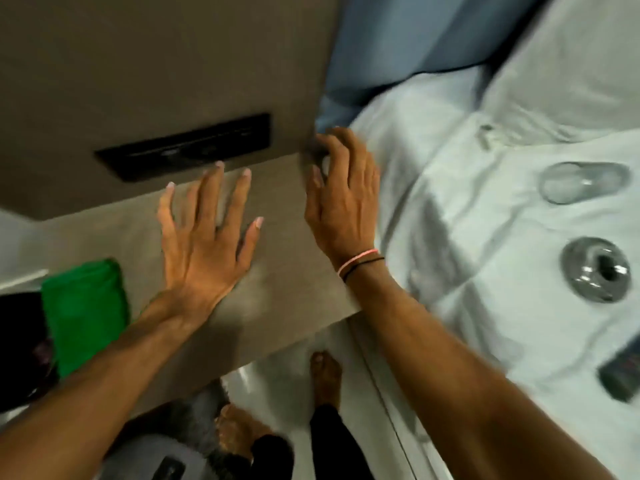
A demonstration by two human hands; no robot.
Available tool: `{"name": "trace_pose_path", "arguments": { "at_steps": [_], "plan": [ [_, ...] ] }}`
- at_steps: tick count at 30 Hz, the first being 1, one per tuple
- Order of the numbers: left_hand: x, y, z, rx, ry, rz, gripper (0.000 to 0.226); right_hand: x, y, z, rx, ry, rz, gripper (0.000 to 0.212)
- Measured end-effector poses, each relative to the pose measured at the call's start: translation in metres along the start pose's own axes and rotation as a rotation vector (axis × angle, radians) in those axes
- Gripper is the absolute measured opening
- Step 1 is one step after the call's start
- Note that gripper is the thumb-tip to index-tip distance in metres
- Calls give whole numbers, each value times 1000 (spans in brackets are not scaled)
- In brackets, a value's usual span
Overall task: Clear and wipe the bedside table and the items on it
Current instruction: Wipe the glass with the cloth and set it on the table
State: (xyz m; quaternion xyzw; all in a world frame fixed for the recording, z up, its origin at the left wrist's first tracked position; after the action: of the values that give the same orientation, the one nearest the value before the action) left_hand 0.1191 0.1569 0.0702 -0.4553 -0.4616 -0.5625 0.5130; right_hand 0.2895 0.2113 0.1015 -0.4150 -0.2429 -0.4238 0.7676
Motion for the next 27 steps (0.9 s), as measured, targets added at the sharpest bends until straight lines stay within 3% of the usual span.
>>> {"name": "trace_pose_path", "arguments": {
  "at_steps": [7, 9, 12, 15, 17, 22, 27],
  "plan": [
    [37, 204, 74, -357, 188, -111, 55, 155, 143, 18, -262, 335, -213, 35],
    [39, 259, 86, -449, 188, -124, 55, 192, 190, 10, -423, 445, -244, 37],
    [37, 308, 97, -520, 179, -151, 56, 220, 251, -6, -789, 581, -68, 48],
    [35, 343, 105, -583, 204, -135, 56, 220, 315, -14, -1319, 484, 182, 68],
    [30, 360, 113, -621, 209, -128, 56, 214, 345, -3, -1502, 328, 282, 80],
    [12, 376, 137, -649, 178, -96, 57, 188, 366, 30, -1491, 93, 269, 96],
    [-3, 356, 146, -609, 152, -115, 58, 174, 358, 30, -1406, 187, 283, 84]
  ]
}}
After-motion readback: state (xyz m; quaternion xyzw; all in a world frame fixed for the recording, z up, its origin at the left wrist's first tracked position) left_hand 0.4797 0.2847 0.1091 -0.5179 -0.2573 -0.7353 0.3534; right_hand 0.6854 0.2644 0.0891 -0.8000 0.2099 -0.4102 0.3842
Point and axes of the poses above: each hand's wrist, its own z-axis towards the middle knuckle, its own x-axis out of the back of the hand, y = z × x, the point moved 6 cm from there along z, towards the middle knuckle, and after that the axes turned 1 degree about y, right-handed, at the moved point
